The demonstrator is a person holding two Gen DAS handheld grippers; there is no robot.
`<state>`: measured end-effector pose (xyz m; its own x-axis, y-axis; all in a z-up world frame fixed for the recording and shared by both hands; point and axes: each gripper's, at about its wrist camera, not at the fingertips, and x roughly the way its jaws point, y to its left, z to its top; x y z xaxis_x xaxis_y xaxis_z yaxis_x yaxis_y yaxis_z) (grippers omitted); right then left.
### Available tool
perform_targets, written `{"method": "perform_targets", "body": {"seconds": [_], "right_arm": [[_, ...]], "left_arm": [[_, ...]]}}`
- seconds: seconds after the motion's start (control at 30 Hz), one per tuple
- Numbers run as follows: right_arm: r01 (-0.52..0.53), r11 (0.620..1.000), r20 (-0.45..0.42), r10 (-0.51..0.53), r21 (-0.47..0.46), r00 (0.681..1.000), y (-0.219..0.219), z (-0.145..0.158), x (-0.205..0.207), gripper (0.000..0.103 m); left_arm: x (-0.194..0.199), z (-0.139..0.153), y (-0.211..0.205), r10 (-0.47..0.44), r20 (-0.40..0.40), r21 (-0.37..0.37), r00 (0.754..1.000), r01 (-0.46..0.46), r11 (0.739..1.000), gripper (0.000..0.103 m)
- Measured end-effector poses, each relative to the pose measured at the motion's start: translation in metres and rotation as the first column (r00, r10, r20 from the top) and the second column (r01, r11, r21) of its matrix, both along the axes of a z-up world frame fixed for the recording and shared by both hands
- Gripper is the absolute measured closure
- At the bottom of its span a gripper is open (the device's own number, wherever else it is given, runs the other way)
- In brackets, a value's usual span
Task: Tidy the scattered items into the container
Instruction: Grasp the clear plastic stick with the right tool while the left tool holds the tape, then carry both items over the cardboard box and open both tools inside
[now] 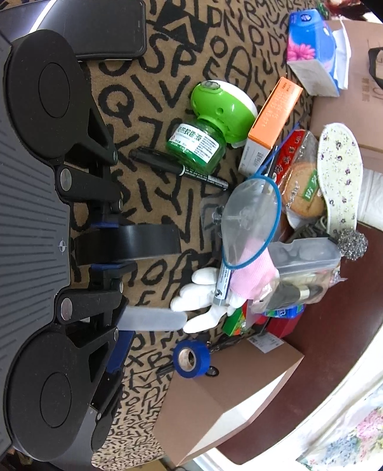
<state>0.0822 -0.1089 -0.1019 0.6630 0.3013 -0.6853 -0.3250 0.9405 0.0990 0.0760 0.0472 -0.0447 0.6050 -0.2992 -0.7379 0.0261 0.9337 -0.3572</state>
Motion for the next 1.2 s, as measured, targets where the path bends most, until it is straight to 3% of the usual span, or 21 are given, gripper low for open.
{"method": "perform_targets", "body": {"seconds": [0.17, 0.4, 0.5, 0.6, 0.8, 1.2], "right_arm": [[-0.057, 0.998, -0.025, 0.056, -0.035, 0.998, -0.008, 0.003, -0.006, 0.061], [-0.013, 0.999, -0.013, 0.012, -0.05, 1.0, -0.003, 0.0, 0.001, 0.057], [-0.022, 0.997, 0.004, 0.022, -0.068, 1.0, -0.001, -0.002, 0.0, 0.06], [-0.009, 1.0, -0.016, 0.008, -0.019, 1.0, -0.011, 0.001, -0.001, 0.072], [-0.004, 0.998, -0.019, 0.005, 0.061, 1.0, -0.025, 0.011, -0.012, 0.072], [0.008, 0.988, 0.137, -0.03, 0.154, 0.99, -0.056, 0.063, -0.026, 0.072]], "left_arm": [[-0.002, 0.0, -0.003, -0.021, 0.007, 0.011, 1.0, 0.021, 1.0, 0.086], [0.005, -0.004, -0.008, -0.019, 0.003, 0.016, 1.0, 0.019, 1.0, 0.085], [0.005, -0.005, -0.007, -0.022, 0.0, 0.011, 1.0, 0.022, 1.0, 0.087], [0.001, -0.003, -0.007, -0.017, 0.0, 0.01, 1.0, 0.017, 1.0, 0.087], [-0.009, 0.005, -0.011, -0.017, 0.012, 0.01, 1.0, 0.017, 1.0, 0.087], [-0.014, 0.062, -0.045, -0.087, 0.154, -0.011, 0.984, 0.089, 0.996, 0.087]]}}
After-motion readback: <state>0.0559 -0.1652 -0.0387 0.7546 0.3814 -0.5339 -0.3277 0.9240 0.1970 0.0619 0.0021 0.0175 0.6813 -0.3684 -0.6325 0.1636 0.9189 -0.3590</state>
